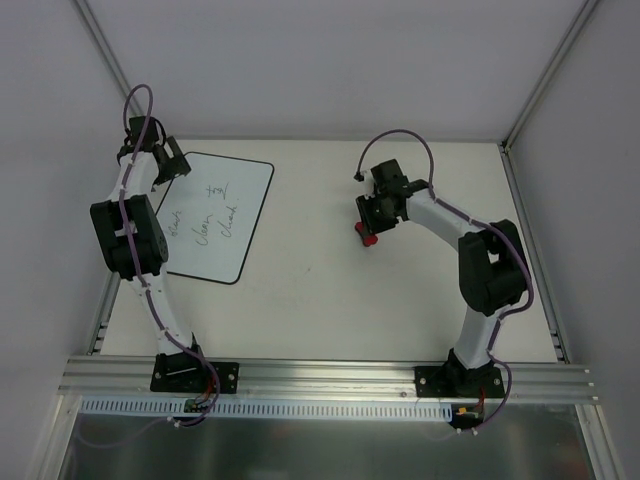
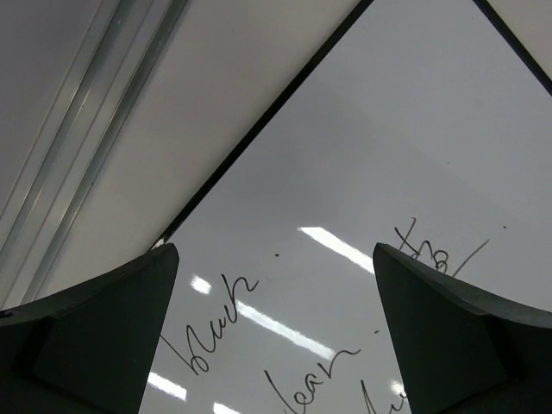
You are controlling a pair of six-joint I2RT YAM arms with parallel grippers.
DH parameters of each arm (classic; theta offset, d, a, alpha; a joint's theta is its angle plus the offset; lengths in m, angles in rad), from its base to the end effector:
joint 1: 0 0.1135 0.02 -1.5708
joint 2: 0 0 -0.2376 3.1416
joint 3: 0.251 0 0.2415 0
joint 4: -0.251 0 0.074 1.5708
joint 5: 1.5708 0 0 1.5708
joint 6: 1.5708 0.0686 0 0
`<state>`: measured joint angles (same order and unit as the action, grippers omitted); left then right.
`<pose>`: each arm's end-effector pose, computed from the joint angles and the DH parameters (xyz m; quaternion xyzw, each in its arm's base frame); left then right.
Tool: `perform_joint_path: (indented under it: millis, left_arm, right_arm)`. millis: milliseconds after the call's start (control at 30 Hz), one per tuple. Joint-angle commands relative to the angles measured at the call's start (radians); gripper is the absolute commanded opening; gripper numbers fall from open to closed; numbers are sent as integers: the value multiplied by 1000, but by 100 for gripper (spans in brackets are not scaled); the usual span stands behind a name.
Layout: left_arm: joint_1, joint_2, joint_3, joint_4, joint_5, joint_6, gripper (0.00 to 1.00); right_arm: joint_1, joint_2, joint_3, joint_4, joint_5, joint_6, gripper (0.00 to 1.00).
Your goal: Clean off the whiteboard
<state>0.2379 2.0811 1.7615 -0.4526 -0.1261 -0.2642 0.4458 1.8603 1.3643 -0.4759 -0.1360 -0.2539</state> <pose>0.4632 0.1212 0.2052 -0.2521 0.8846 0.0529 0.3887 0.3588 0.1818 0.1654 -0.3456 0.8887 0.0928 0.2867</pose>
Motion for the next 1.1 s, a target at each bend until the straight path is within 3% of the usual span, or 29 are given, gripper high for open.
perform_joint_path:
  millis: [0, 400, 1067]
  left_arm:
    - [29, 54, 68, -1, 48, 49, 99]
    - [87, 178, 115, -6, 123, 22, 99]
    - [152, 201, 102, -12, 198, -95, 98]
  right_arm:
    - [27, -90, -30, 26, -8, 19, 24]
    - [105, -138, -96, 39, -25, 34, 24]
    - [119, -251, -205, 82, -37, 54, 24]
